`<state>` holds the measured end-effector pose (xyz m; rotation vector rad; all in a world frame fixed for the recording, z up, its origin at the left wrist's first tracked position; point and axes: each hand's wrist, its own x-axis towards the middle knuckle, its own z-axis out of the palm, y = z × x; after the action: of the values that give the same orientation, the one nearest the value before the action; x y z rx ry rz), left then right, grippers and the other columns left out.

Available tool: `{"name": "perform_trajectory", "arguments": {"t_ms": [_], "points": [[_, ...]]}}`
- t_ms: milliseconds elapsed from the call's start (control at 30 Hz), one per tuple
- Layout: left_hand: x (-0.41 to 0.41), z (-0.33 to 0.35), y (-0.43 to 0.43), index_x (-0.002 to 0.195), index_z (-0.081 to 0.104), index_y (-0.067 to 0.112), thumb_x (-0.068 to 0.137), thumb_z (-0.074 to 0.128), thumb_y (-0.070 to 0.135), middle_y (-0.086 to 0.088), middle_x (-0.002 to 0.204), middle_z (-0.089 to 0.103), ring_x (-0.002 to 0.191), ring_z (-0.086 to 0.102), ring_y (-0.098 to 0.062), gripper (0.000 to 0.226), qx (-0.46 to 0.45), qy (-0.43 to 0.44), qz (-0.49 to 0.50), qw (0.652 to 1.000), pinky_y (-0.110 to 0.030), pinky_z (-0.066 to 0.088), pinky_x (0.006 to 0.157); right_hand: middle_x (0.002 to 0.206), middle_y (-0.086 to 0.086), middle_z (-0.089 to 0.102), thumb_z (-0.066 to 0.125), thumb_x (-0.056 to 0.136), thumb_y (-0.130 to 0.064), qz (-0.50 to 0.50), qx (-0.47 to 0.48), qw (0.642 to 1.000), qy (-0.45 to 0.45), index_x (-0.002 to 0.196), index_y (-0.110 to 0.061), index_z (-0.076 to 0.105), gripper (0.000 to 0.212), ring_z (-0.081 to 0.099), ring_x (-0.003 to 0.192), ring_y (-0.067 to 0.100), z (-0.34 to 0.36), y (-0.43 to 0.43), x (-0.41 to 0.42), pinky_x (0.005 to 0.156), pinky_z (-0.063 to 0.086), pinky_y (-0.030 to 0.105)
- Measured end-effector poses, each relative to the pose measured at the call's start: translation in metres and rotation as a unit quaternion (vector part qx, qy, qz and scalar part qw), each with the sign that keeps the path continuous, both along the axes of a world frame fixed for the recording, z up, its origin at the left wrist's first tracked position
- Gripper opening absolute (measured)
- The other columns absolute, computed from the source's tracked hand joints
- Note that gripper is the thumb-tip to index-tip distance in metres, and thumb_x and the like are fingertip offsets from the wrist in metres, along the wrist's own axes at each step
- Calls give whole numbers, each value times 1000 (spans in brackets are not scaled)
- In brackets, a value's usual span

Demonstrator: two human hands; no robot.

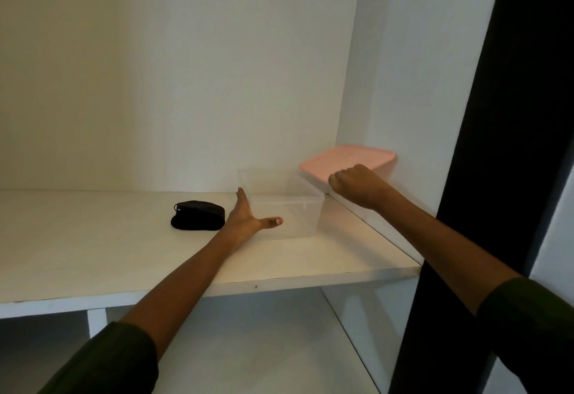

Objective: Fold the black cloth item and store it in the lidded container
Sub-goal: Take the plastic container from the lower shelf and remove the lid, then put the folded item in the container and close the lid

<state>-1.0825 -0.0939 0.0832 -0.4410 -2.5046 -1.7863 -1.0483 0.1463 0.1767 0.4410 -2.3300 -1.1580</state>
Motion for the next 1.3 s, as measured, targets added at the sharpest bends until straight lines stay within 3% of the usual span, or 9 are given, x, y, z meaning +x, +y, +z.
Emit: {"name": "perform_trajectory", "arguments": {"t_ms": [133,233,333,400,500,867,1133,1233,1300], "points": [[-4,-3,2,151,-11,20,62,83,42,-6,159,20,145,23,-25,132,9,-2,-3,1000,-43,22,119,30,0,46,88,27,0,70,-20,997,13,48,-21,25,69,37,22,16,-16,-5,0,43,14,16],[-6,-4,1,151,-13,21,61,83,44,-6,159,20,145,24,-26,134,4,1,-1,1000,-44,23,119,26,1,41,91,17,-5,119,-19,993,16,45,-22,25,73,35,19,14,-26,0,-10,43,12,15],[-6,-3,0,151,-12,22,56,84,49,-7,159,22,145,25,-27,137,3,-2,0,1000,-45,24,118,34,2,51,92,36,-12,69,-38,997,10,40,-16,51,41,49,26,16,-25,-6,-3,42,17,17],[-6,-4,1,151,-13,20,61,83,45,-8,159,21,145,25,-27,134,3,0,3,1000,-44,24,118,71,11,71,69,79,-16,49,-72,996,-35,75,-7,68,10,67,60,23,-26,-4,-5,50,37,25],[-7,-5,2,151,-14,18,65,81,41,-8,159,18,145,23,-27,130,4,1,6,1000,-42,23,119,114,4,71,42,98,-26,12,-154,983,-100,118,-13,65,33,68,96,22,-37,0,-4,82,51,31],[-1,-1,2,150,-15,17,68,80,42,-7,161,13,147,18,-27,128,-2,1,6,1000,-41,20,119,109,3,73,44,97,-37,15,-304,925,-226,109,-10,70,39,65,93,22,-67,1,4,85,47,33],[4,6,-5,148,-22,17,68,82,33,-3,162,-1,149,9,-24,132,27,-50,-42,997,-43,14,121,73,11,66,53,83,-24,36,-344,938,25,74,-7,67,24,65,71,30,2,-21,13,72,54,34],[8,11,-11,149,-19,20,79,69,6,2,159,-22,149,-6,-22,114,73,-73,-68,992,-41,6,119,71,14,64,54,82,-24,28,-382,921,74,77,-2,67,26,65,71,33,33,-42,16,66,48,30],[12,16,-17,152,-10,20,79,57,-8,1,160,-19,149,-3,-20,103,135,-60,-58,987,-35,9,118,79,15,69,54,84,-23,49,-454,889,42,84,-2,70,26,67,74,33,48,-61,15,68,50,30]]}}
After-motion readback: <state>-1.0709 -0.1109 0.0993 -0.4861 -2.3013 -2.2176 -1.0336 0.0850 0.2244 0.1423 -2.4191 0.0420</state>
